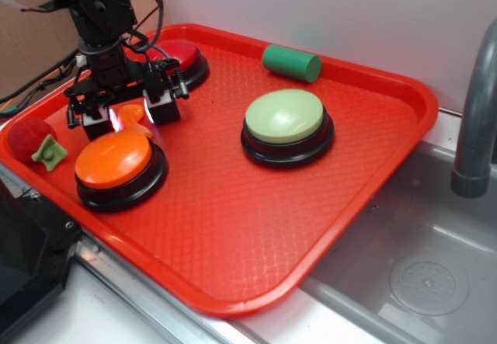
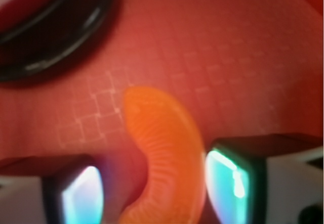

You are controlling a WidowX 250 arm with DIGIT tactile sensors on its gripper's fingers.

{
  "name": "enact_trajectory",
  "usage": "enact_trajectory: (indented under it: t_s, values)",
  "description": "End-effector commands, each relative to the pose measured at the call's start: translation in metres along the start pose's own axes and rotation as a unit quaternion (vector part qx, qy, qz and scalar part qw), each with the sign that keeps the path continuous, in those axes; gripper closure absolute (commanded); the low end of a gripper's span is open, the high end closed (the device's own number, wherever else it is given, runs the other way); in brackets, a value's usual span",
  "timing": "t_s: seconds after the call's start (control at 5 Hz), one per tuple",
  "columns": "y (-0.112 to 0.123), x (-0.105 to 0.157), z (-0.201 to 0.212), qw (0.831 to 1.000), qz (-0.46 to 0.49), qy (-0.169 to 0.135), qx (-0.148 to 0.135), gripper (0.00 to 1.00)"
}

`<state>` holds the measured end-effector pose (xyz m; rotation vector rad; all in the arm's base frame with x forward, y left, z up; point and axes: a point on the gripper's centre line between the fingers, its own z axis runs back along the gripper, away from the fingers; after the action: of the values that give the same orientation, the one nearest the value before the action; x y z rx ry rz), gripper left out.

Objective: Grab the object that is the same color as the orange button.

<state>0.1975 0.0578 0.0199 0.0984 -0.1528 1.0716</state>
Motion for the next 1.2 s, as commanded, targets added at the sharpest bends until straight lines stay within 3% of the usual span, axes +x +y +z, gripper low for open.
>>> enact_trajectory:
  t_s: [0.0, 0.4, 0.8, 1.0]
  values:
    - [0.013, 0.005, 0.0, 0.999, 0.02, 0.024, -0.012, 1.0]
    - [0.011, 0.005, 0.01, 1.0, 0.0, -0.005, -0.02, 1.0]
    - [-0.007, 0.021, 0.069, 0.995, -0.035, -0.033, -0.085, 1.0]
    - [-0.019, 0.022, 0.101, 0.991, -0.081, -0.034, -0.103, 1.0]
